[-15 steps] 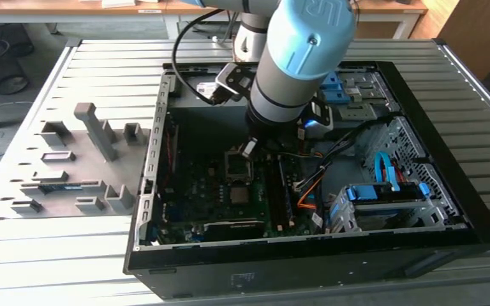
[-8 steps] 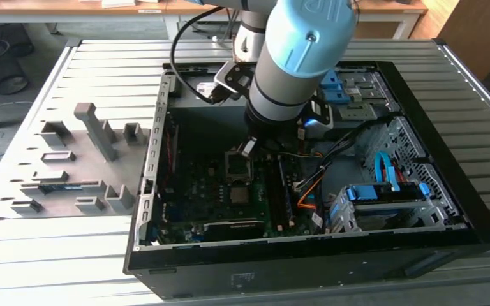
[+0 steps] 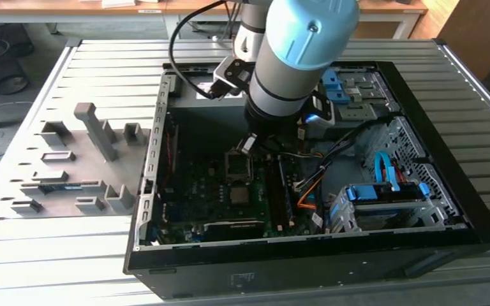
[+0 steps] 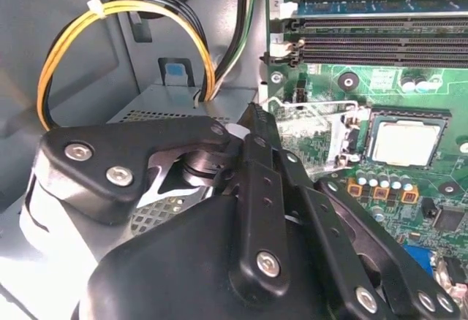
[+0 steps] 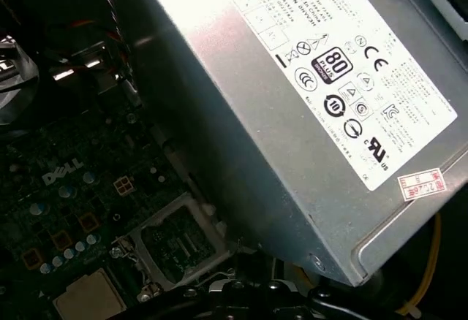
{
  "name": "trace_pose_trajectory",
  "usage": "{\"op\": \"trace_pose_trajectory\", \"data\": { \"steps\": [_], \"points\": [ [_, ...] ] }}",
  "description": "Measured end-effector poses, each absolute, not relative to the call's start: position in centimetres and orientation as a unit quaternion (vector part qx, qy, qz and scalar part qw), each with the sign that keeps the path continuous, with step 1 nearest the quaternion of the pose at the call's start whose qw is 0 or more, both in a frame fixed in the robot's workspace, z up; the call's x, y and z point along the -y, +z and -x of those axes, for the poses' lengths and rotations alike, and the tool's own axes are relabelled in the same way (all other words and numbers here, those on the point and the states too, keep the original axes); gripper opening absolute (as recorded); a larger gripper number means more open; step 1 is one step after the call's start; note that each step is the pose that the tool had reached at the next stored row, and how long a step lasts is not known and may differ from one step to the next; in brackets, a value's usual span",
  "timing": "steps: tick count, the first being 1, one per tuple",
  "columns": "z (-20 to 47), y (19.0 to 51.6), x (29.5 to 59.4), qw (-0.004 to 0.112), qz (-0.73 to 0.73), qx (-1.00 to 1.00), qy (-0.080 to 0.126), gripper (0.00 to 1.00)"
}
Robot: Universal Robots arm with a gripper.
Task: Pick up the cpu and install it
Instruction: 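Close the cpu cover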
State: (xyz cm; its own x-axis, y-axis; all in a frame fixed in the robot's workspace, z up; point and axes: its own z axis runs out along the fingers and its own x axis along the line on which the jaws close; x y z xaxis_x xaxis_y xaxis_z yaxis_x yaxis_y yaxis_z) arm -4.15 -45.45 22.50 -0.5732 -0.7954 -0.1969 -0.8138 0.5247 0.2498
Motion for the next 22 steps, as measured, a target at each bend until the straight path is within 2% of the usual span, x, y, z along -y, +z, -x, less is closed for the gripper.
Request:
{"op": "trace_pose_trajectory", "data": {
  "steps": [9,22],
  "points": [
    [3.0,22.0,45.6,0.024,0.460,-0.872,0.164,0.10],
    [2.1,19.9,45.5,0.022,0.459,-0.872,0.169,0.10]
  ]
}}
